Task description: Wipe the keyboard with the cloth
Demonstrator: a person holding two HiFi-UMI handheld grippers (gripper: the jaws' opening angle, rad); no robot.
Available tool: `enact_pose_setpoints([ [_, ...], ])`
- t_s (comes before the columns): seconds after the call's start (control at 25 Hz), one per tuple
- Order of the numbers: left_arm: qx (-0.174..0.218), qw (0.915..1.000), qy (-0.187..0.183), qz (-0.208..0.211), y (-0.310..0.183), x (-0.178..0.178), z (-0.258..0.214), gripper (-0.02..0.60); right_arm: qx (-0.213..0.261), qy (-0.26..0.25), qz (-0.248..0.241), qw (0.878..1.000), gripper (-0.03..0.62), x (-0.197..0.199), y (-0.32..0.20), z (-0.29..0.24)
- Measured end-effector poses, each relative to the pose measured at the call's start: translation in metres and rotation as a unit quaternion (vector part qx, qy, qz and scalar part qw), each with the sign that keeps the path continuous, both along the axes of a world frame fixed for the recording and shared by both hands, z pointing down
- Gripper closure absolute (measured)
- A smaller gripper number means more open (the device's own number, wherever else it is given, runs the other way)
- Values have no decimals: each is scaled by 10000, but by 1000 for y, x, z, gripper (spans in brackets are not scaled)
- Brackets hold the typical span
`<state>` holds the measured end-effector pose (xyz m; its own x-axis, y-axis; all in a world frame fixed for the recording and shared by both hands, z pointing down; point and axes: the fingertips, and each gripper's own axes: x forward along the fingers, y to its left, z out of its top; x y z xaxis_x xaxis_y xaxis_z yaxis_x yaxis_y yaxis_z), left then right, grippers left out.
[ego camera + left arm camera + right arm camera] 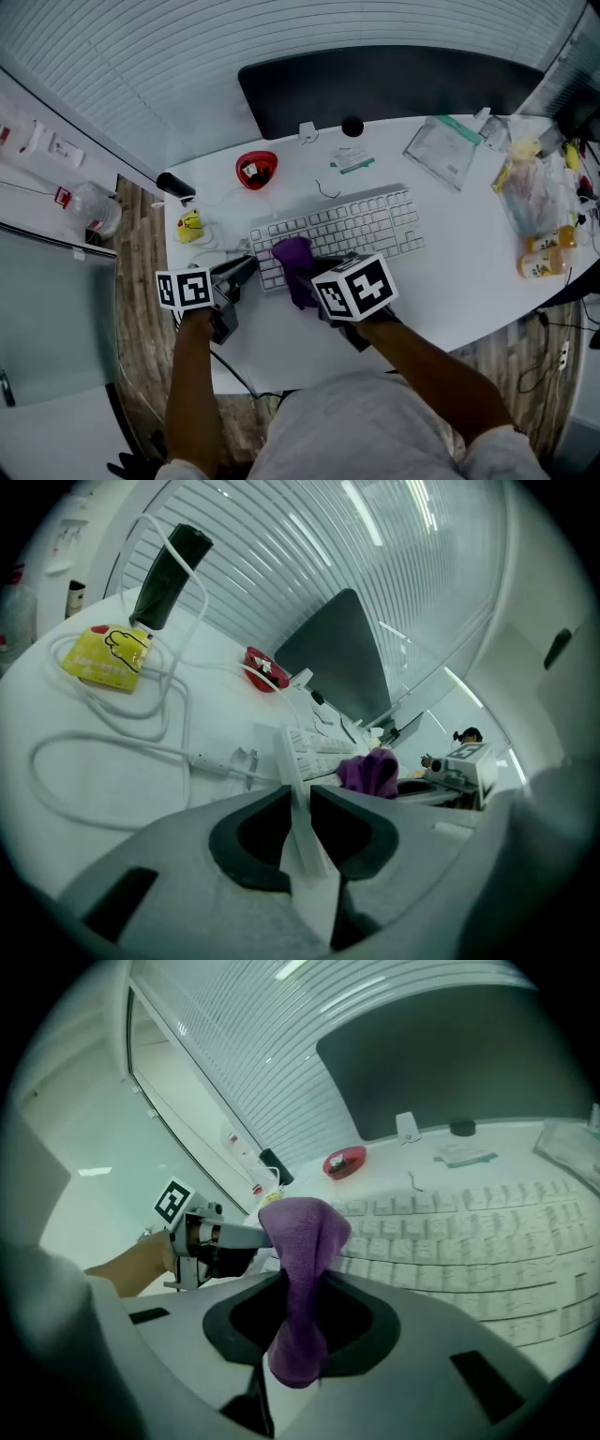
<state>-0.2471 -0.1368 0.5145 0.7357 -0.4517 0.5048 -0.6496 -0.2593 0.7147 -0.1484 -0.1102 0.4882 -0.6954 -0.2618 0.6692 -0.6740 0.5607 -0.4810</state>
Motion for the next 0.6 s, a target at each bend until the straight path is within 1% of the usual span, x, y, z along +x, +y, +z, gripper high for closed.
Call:
enact_pose_setpoints([
  [0.24,-22,10000,-54,-20,0,0,0,506,8,271,508,9983,510,85,-16,2],
  [0.44,-32,9999,-136,-43,0,1,0,506,-3,558,980,9936,510,162,-27,7],
  [0.6,-51,9997,-239,-66,1,1,0,506,8,689,1332,9887,510,214,-34,7],
])
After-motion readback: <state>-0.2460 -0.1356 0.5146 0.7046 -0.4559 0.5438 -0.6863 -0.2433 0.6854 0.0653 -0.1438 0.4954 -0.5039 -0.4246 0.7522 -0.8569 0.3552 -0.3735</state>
